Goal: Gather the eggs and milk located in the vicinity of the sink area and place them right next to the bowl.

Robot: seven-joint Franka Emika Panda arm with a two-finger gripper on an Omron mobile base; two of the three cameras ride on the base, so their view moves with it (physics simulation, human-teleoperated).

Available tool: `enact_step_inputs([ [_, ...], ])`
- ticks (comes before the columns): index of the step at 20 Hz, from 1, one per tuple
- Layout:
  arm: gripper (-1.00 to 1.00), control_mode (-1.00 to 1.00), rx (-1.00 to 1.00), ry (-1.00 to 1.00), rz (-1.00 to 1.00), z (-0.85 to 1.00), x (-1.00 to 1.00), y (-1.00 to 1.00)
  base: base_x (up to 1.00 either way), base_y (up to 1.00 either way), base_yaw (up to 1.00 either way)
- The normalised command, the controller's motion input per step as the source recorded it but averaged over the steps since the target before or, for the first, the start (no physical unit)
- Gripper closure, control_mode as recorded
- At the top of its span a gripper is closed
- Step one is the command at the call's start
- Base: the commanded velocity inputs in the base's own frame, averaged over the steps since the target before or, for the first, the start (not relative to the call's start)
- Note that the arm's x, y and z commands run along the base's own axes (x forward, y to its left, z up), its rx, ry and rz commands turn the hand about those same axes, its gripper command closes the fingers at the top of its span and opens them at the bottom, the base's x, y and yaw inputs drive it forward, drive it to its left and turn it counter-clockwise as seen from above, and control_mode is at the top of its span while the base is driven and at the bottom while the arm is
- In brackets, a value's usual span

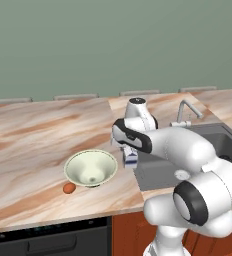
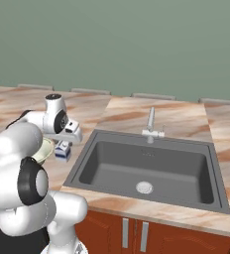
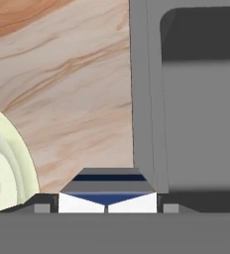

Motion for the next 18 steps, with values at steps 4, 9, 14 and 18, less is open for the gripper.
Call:
enact_step_inputs([
  [4,1.0,-1.0,0.0,0.03,0.02,-0.13,0.0,0.17,0.0,0.0,0.0],
  [9,1.0,-1.0,0.0,0.0,0.02,-0.05,0.0,0.2,0.0,0.0,0.0],
  [14,1.0,-1.0,0.0,0.0,0.01,-0.03,0.0,0.03,0.0,0.0,0.0],
  [18,1.0,-1.0,0.0,0.0,0.0,-0.19,0.0,0.0,0.0,0.0,0.0],
])
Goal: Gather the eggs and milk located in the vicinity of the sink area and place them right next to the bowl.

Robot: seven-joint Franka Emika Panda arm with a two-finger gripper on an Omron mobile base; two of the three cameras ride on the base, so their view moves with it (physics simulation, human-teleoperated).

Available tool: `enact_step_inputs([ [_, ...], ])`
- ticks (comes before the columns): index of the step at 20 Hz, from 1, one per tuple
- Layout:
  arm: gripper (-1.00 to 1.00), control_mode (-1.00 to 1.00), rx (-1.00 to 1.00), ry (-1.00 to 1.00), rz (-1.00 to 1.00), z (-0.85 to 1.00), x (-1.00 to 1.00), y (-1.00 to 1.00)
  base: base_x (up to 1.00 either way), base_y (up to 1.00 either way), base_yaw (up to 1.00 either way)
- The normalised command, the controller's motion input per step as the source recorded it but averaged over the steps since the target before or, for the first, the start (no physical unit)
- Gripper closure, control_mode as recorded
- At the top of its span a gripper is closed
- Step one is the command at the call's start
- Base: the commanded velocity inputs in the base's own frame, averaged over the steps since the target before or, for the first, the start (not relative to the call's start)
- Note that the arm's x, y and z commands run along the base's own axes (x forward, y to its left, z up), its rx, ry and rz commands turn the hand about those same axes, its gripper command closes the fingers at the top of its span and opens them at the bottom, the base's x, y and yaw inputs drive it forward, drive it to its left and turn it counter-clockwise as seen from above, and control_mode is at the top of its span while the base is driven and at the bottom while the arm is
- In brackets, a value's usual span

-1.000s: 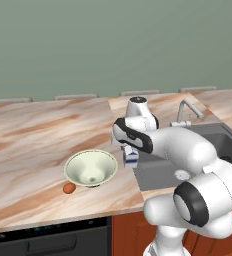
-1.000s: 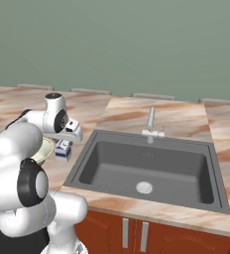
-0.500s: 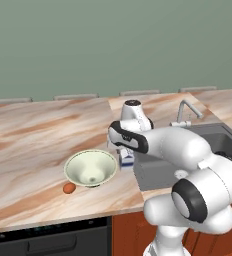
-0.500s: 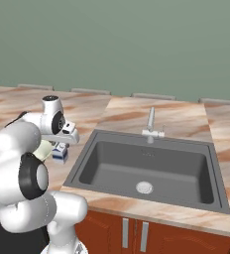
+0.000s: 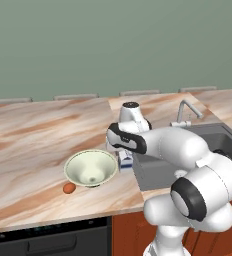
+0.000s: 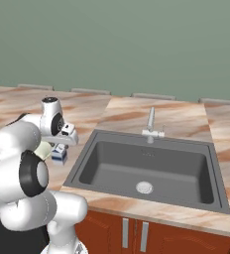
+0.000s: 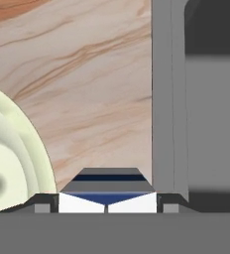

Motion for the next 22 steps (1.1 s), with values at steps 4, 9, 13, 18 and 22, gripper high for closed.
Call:
enact_step_inputs([
  [4,1.0,-1.0,0.0,0.0,0.0,-0.24,0.0,0.0,0.0,0.0,0.0],
  [9,1.0,-1.0,0.0,0.0,0.0,-0.09,0.0,0.0,0.0,0.0,0.0],
  [13,1.0,-1.0,0.0,0.0,0.0,0.0,0.0,0.0,0.0,0.0,0.0],
  [18,1.0,-1.0,0.0,0.0,0.0,0.0,0.0,0.0,0.0,0.0,0.0],
  [22,-1.0,-1.0,0.0,0.0,0.0,0.0,0.0,0.0,0.0,0.0,0.0],
])
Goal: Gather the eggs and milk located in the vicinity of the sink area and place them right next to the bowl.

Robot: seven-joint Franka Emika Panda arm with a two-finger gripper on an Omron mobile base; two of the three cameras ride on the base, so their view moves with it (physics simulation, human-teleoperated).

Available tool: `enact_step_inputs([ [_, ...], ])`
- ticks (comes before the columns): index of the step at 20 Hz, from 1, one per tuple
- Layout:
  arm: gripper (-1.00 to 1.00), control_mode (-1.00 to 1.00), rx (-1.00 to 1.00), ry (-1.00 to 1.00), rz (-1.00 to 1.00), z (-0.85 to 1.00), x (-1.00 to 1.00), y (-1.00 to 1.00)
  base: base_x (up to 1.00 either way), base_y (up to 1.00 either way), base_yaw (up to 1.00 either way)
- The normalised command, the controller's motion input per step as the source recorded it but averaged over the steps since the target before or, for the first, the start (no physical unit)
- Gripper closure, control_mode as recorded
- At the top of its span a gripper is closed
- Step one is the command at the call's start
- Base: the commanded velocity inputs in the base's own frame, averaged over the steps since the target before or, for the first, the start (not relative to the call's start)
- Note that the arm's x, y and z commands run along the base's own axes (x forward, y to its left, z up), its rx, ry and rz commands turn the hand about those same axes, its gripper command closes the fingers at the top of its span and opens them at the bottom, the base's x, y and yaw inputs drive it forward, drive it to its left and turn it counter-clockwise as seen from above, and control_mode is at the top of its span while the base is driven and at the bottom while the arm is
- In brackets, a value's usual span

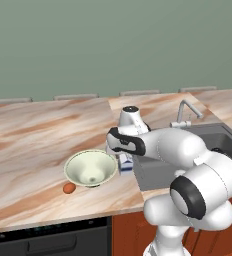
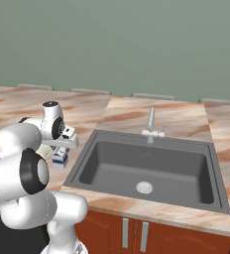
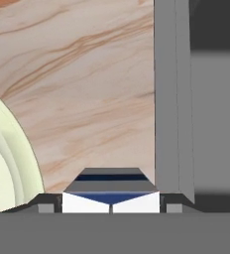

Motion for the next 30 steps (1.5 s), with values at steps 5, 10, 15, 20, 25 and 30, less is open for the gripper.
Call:
enact_step_inputs([
  [5,-1.0,-1.0,0.0,0.0,0.0,0.0,0.0,0.0,0.0,0.0,0.0],
  [10,-1.0,-1.0,0.0,0.0,0.0,0.0,0.0,0.0,0.0,0.0,0.0],
  [15,-1.0,-1.0,0.0,0.0,0.0,0.0,0.0,0.01,0.0,0.0,0.0],
  [20,-1.0,-1.0,0.0,0.0,0.0,0.06,0.0,0.01,0.0,0.0,0.0],
  [25,-1.0,-1.0,0.0,0.05,0.0,0.56,-0.17,0.0,0.0,0.0,0.0],
  [30,-1.0,-1.0,-0.03,0.26,0.01,0.35,-0.22,-0.31,0.0,0.0,0.0],
])
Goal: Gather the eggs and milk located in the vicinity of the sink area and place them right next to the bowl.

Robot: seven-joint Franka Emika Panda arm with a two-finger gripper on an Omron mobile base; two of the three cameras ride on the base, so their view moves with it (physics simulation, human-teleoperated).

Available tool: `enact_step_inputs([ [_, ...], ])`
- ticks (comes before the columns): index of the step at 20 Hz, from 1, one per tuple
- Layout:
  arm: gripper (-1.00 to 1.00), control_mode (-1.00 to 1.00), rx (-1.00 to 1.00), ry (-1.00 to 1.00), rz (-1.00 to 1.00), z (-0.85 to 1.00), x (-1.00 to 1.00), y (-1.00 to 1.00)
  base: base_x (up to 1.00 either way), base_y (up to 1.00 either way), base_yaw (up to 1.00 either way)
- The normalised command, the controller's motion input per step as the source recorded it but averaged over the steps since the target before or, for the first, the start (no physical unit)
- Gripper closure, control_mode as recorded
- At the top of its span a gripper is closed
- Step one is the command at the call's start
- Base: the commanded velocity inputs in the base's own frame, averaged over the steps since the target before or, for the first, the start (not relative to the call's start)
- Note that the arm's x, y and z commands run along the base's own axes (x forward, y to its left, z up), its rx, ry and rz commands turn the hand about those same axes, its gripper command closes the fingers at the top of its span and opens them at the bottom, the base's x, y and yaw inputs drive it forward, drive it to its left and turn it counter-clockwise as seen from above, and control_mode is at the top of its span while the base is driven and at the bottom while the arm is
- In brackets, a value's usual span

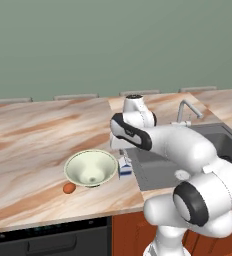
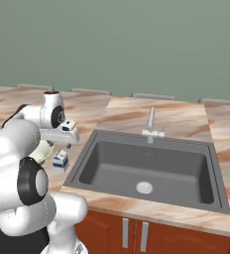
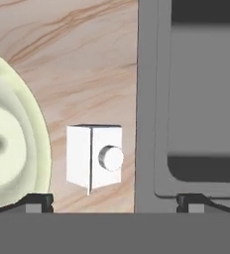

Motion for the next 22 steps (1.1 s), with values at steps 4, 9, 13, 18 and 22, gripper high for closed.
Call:
enact_step_inputs([
  [4,-1.0,-1.0,-0.05,0.27,0.0,0.18,-0.42,-0.89,0.0,0.0,0.0],
  [9,-1.0,-1.0,-0.02,0.21,0.0,0.05,-0.5,-0.69,0.0,0.0,0.0],
  [13,-1.0,-1.0,0.0,0.0,0.06,-0.01,-0.41,-0.04,0.0,0.0,0.0],
  [18,-1.0,-1.0,0.0,-0.01,0.18,0.0,-0.7,0.0,0.0,0.0,0.0],
  [22,-1.0,-1.0,0.0,-0.02,0.08,0.09,-0.85,0.0,0.0,0.0,0.0],
])
